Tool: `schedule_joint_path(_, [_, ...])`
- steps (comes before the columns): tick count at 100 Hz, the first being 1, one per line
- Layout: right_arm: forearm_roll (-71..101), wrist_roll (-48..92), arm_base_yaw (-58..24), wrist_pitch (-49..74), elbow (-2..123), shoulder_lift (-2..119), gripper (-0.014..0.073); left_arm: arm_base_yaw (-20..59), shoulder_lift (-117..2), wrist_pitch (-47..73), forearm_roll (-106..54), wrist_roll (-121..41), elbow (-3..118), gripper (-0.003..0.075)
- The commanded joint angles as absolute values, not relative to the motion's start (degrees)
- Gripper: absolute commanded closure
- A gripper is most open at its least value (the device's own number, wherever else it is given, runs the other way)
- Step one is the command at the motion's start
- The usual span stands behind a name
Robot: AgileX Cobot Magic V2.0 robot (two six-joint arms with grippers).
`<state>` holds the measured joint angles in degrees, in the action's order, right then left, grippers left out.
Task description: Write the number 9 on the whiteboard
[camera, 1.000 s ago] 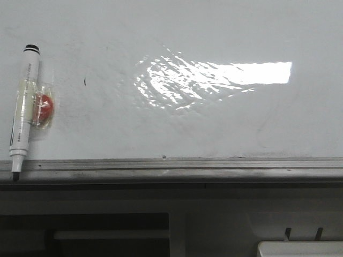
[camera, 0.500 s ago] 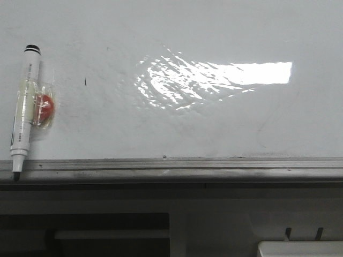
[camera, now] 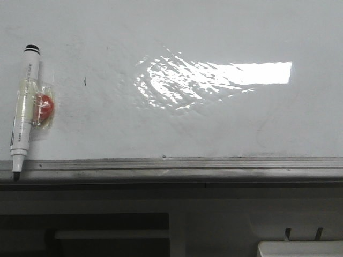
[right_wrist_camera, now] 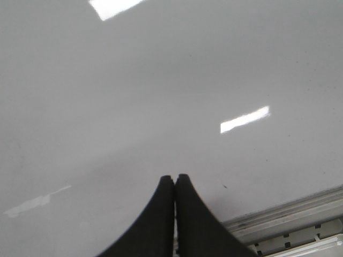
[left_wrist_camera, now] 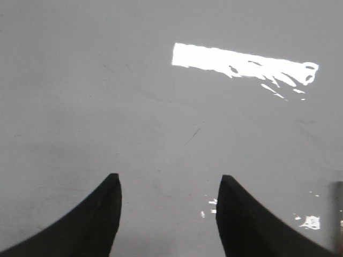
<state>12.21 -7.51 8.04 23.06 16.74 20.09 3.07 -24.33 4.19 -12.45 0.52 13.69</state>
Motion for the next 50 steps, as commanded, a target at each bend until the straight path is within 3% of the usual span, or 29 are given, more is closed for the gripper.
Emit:
schedule_joint_path(1, [12.56,-7.32,8.06,18.60,18.75,21.04,0.0664,5.96,-26.44,-2.10,-14.19,0.97,15.29,0.0331])
schedule_joint_path(50, [12.56,-7.32,7.81,18.60,18.53,21.04,0.0664,32.97,-37.39,-3.44,-13.64,0.97,15.18,0.0332])
